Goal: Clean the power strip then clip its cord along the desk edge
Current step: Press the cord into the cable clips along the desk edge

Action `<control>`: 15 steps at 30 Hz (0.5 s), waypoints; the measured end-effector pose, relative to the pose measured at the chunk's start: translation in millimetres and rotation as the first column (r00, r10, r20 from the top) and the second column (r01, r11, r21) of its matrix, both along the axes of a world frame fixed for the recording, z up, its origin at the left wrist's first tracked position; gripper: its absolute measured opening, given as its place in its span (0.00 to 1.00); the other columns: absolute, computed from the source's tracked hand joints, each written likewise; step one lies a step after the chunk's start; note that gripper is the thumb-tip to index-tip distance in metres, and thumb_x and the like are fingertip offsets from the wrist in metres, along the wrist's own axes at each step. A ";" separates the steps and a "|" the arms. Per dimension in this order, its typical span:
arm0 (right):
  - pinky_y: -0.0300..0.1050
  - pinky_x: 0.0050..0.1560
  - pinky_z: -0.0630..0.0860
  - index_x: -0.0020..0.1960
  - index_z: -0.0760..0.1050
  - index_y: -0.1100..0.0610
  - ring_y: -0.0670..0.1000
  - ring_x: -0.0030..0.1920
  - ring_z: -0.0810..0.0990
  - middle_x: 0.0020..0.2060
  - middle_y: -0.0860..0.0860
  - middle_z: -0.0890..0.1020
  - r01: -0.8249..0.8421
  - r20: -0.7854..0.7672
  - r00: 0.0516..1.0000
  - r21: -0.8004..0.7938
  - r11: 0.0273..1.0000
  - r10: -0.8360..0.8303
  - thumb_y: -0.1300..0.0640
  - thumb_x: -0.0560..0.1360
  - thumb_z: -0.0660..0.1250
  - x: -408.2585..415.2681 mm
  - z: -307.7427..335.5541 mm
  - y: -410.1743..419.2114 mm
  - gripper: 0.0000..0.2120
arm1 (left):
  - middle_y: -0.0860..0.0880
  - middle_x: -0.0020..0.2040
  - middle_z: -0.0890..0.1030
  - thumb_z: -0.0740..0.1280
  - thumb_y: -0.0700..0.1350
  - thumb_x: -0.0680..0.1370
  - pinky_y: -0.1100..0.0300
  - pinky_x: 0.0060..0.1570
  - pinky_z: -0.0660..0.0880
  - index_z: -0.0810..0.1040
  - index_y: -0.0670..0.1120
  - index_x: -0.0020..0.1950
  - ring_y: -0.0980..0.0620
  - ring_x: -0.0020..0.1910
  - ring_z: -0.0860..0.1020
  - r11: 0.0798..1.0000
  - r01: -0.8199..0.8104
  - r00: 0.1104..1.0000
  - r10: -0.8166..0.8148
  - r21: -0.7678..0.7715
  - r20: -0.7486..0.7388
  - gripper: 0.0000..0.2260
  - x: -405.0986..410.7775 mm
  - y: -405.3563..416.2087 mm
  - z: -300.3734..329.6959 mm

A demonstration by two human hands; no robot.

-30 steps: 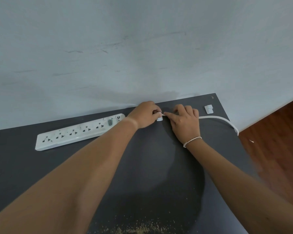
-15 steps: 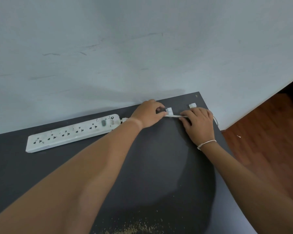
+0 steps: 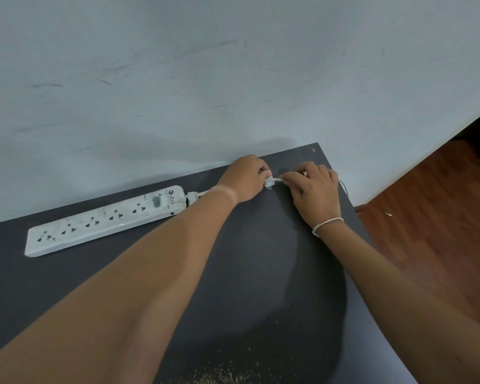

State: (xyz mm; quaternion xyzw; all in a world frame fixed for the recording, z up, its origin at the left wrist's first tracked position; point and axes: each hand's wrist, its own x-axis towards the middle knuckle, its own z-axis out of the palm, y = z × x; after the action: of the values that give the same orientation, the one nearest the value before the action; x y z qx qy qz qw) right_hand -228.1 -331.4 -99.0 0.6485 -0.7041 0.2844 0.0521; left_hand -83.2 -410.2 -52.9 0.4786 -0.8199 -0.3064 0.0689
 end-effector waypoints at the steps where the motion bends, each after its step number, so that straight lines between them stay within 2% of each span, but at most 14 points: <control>1: 0.48 0.45 0.63 0.43 0.81 0.52 0.58 0.36 0.75 0.37 0.55 0.77 0.006 0.001 1.000 -0.005 1.000 -0.006 0.52 0.74 0.60 0.7 0.1 -0.6 0.11 | 0.43 0.50 0.78 0.59 0.43 0.79 0.57 0.51 0.69 0.80 0.42 0.50 0.47 0.48 0.74 1.000 0.005 1.000 -0.005 0.005 0.012 0.11 -0.2 -0.8 -0.5; 6: 0.50 0.42 0.68 0.41 0.82 0.52 0.58 0.34 0.75 0.36 0.55 0.77 0.023 -0.007 1.000 -0.004 1.000 -0.023 0.52 0.73 0.62 3.5 1.0 -6.4 0.11 | 0.41 0.55 0.78 0.56 0.42 0.80 0.54 0.56 0.70 0.79 0.40 0.54 0.43 0.54 0.75 0.999 0.035 0.998 -0.036 0.017 0.043 0.13 -0.7 -3.1 0.3; 10: 0.50 0.42 0.69 0.41 0.82 0.53 0.58 0.35 0.75 0.38 0.56 0.78 0.015 -0.013 1.000 0.003 1.000 -0.015 0.53 0.73 0.62 3.8 -0.9 -7.5 0.11 | 0.47 0.46 0.75 0.62 0.44 0.78 0.58 0.49 0.70 0.80 0.43 0.50 0.49 0.46 0.74 1.000 0.027 0.999 -0.027 0.011 -0.023 0.09 3.5 -1.0 0.2; 15: 0.46 0.48 0.67 0.46 0.82 0.57 0.58 0.39 0.77 0.43 0.58 0.79 -0.020 0.123 0.992 -0.033 0.999 0.024 0.58 0.72 0.62 -1.0 0.8 -4.6 0.10 | 0.48 0.46 0.75 0.64 0.46 0.76 0.58 0.48 0.72 0.79 0.44 0.49 0.51 0.44 0.74 0.999 0.042 0.999 -0.042 0.010 -0.033 0.07 5.1 -0.4 1.5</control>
State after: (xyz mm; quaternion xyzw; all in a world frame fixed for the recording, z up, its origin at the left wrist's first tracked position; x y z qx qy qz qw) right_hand -229.1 -336.0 -98.2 0.6364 -0.6942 0.3358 0.0156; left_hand -78.1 -410.6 -51.4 0.4566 -0.8269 -0.3200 0.0732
